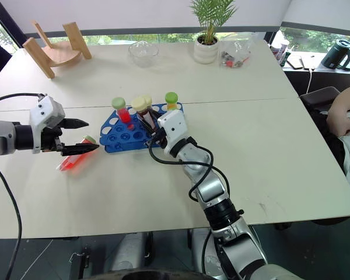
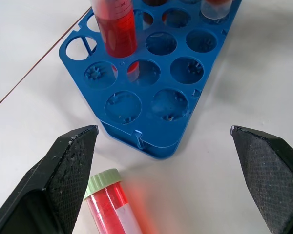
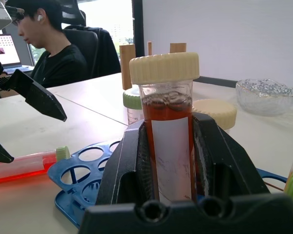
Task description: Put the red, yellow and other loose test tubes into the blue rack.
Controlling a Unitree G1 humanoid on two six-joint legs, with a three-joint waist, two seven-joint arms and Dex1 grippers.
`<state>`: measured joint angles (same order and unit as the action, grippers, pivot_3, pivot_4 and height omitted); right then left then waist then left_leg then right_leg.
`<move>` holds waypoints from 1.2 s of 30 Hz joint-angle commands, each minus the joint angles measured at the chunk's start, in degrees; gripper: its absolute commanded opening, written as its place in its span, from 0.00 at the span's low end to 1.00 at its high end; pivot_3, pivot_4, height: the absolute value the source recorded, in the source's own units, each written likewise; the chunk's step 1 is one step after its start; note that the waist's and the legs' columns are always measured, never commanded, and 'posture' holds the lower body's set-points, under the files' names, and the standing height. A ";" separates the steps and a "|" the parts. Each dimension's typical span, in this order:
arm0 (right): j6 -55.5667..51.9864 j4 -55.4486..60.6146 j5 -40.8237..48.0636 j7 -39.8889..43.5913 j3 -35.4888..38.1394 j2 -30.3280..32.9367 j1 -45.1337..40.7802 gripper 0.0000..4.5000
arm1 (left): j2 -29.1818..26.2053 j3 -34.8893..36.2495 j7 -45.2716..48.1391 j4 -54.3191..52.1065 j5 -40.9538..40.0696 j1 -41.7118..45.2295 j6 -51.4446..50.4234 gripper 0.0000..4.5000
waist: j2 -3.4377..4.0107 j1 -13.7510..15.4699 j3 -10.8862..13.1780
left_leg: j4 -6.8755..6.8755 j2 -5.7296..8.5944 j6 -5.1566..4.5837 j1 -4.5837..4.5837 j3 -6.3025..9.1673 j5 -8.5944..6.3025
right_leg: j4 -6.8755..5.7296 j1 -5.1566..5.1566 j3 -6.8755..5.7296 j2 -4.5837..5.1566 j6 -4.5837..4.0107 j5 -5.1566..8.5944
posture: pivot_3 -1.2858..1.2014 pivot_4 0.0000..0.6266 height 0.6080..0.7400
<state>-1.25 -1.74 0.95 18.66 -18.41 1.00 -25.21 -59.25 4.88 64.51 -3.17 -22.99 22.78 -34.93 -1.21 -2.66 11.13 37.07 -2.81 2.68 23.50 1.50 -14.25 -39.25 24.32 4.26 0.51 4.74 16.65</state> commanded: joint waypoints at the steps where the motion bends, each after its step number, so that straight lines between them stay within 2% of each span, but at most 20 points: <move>1: -0.44 0.08 -0.83 0.49 -1.49 -1.02 1.17 0.18 | -0.15 0.17 -0.30 -0.24 0.74 0.83 0.58 1.00 | 0.00 0.00 0.00 | 0.00 0.00 0.00 0.00 0.00 0.00 | 0.00 0.00 0.00 0.00 0.00 0.00 | 0.52 0.24 1.00; 14: 1.41 -2.42 -2.61 0.31 -1.14 -2.29 0.31 0.18 | 0.36 0.55 -0.88 -0.57 1.14 0.30 0.47 1.00 | 0.00 -0.33 0.00 | 0.00 -0.01 0.00 -0.01 0.01 0.00 | -0.02 0.00 0.00 -0.01 0.00 0.00 | 0.52 0.24 1.00; 16: 1.06 -0.43 -2.47 1.10 -1.21 -1.74 0.75 0.41 | 0.28 0.65 -0.90 -0.44 1.18 0.26 0.52 1.00 | 0.00 -0.34 0.00 | 0.00 -0.01 0.00 -0.01 0.01 0.00 | -0.02 0.00 0.00 -0.01 0.00 0.00 | 0.52 0.24 1.00; 17: 0.70 0.66 -2.42 1.35 -1.21 -1.56 0.92 0.49 | 0.22 0.78 -0.91 -0.33 1.20 0.21 0.63 1.00 | 0.00 -0.33 0.00 | 0.00 -0.01 0.00 -0.01 0.01 0.00 | -0.02 0.00 0.00 -0.01 0.00 0.00 | 0.52 0.24 1.00; 21: -2.80 6.74 -0.90 3.07 -0.53 -0.89 0.38 0.95 | -0.37 0.78 -0.93 0.91 1.79 1.70 0.97 1.00 | 0.01 -0.27 0.00 | -0.02 -0.01 0.00 -0.01 0.02 0.00 | -0.02 0.00 0.00 -0.01 0.00 0.00 | 0.52 0.24 1.00; 25: -7.62 13.07 0.72 5.17 0.05 0.02 -0.35 0.95 | -1.69 -0.67 -1.93 3.83 4.45 5.04 0.52 1.00 | 0.00 -0.04 0.00 | 0.01 0.00 0.00 -0.01 0.03 0.00 | -0.04 0.00 -0.01 -0.01 0.00 0.00 | 0.52 0.24 1.00; 28: -15.34 21.23 6.14 9.40 2.01 2.70 -2.02 0.95 | -3.63 -2.72 -0.62 7.67 5.98 9.88 -2.31 1.00 | 0.00 0.11 0.00 | 0.03 0.02 0.00 0.01 0.04 0.00 | -0.04 0.00 -0.02 -0.02 0.00 0.00 | 0.52 0.24 1.00; 32: -28.99 31.00 20.37 19.59 6.34 11.08 -5.78 0.95 | -7.10 -8.28 5.94 14.06 8.71 17.33 -4.61 1.00 | 0.00 0.23 0.00 | 0.04 0.05 0.00 0.04 0.06 0.00 | -0.03 -0.01 -0.06 0.00 0.01 0.00 | 0.52 0.24 1.00; 36: -39.71 35.50 32.34 30.04 8.69 22.71 -6.04 0.95 | -10.57 -22.21 15.94 17.32 15.71 25.37 -14.62 1.00 | 0.02 0.12 0.02 | -0.01 0.06 -0.01 0.01 0.10 0.00 | 0.01 -0.07 -0.11 -0.02 0.00 0.02 | 0.52 0.24 1.00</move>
<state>-37.69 31.04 28.54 45.06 -11.05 22.44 -31.09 -68.72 -14.06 76.68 13.78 -9.71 46.47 -46.45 -1.18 -2.54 11.15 37.05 -2.75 2.67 23.51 1.60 -14.25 -39.24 24.25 4.15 0.49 4.73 16.68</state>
